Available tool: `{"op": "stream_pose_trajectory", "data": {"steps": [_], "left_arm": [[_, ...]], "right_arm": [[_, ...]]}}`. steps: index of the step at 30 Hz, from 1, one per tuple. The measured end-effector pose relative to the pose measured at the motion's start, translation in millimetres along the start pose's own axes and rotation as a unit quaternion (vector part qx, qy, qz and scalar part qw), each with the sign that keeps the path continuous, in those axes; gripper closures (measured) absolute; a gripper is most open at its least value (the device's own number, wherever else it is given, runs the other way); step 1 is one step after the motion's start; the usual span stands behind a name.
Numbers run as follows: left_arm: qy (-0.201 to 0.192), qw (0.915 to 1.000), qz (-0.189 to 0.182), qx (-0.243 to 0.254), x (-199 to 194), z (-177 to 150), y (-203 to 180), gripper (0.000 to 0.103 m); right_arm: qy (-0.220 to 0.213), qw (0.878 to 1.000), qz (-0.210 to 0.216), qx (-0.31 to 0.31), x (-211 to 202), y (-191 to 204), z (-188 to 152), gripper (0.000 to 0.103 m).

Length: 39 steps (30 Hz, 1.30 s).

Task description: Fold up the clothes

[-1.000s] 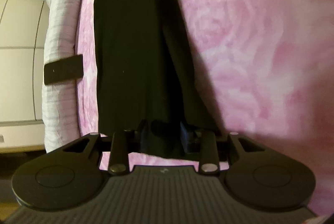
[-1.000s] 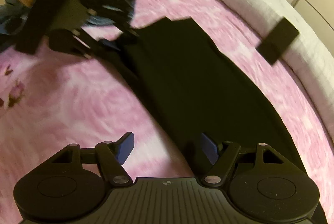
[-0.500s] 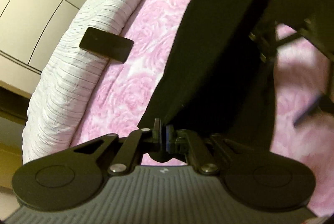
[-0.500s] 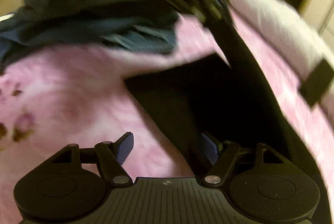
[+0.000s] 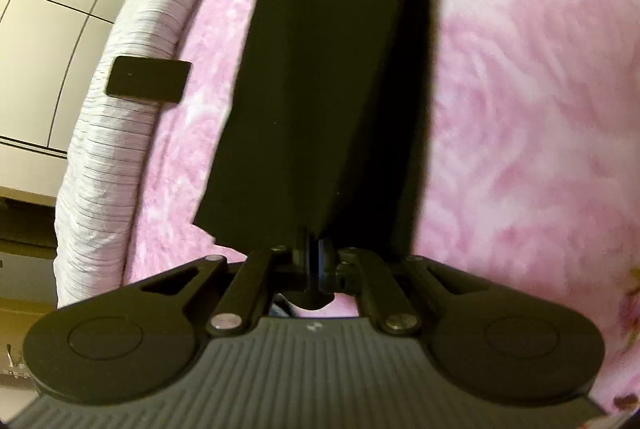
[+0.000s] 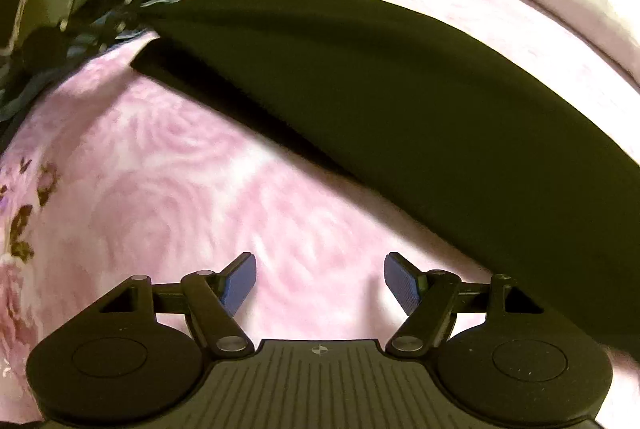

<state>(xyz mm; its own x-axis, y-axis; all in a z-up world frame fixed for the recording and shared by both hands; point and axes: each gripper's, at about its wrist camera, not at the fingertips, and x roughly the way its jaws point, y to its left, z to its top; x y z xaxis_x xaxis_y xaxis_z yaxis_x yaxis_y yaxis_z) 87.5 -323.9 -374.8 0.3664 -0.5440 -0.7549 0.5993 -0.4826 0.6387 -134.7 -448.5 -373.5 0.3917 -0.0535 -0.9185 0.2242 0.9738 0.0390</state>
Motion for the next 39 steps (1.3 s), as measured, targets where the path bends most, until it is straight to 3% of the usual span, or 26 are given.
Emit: {"op": "stream_pose_trajectory", "data": {"steps": [9,11,13,16,20,25,30,34,37,39], "left_arm": [[0.026,0.9995,-0.010,0.018,14.6,-1.0,-24.3,0.101],[0.038,0.9988,-0.013,0.029,15.8,2.7,-28.3,0.100],[0.055,0.9977,-0.015,0.036,13.3,5.7,-27.8,0.093],[0.081,0.9962,-0.024,0.020,1.6,11.6,-19.9,0.072],[0.100,0.9947,-0.021,0.009,-25.1,38.5,-17.3,0.071],[0.071,0.9974,-0.005,-0.010,-61.9,131.6,-32.0,0.071],[-0.035,0.9989,-0.006,-0.029,-65.4,274.8,-61.0,0.071],[-0.116,0.9931,-0.017,0.001,-46.7,375.9,-92.1,0.070],[-0.160,0.9855,-0.012,0.057,-21.6,426.1,-113.8,0.068],[-0.177,0.9811,-0.017,0.076,-3.3,447.8,-118.6,0.068]], "right_arm": [[0.009,0.994,-0.049,0.096,-39.8,-39.5,-46.9,0.031],[0.003,0.992,-0.078,0.104,-49.2,-53.1,-56.1,0.031],[-0.005,0.988,-0.111,0.110,-60.3,-69.5,-66.6,0.031],[-0.022,0.975,-0.171,0.138,-80.3,-112.2,-87.7,0.031],[-0.045,0.952,-0.248,0.175,-106.6,-169.4,-115.8,0.031],[-0.077,0.941,-0.244,0.222,-113.9,-245.1,-156.8,0.031],[-0.120,0.947,-0.190,0.229,-107.5,-286.4,-182.0,0.031],[-0.140,0.951,-0.155,0.229,-95.5,-306.8,-189.0,0.032],[-0.150,0.952,-0.136,0.230,-85.6,-315.5,-190.4,0.052],[-0.155,0.951,-0.131,0.234,-80.3,-321.9,-193.8,0.053]]}}
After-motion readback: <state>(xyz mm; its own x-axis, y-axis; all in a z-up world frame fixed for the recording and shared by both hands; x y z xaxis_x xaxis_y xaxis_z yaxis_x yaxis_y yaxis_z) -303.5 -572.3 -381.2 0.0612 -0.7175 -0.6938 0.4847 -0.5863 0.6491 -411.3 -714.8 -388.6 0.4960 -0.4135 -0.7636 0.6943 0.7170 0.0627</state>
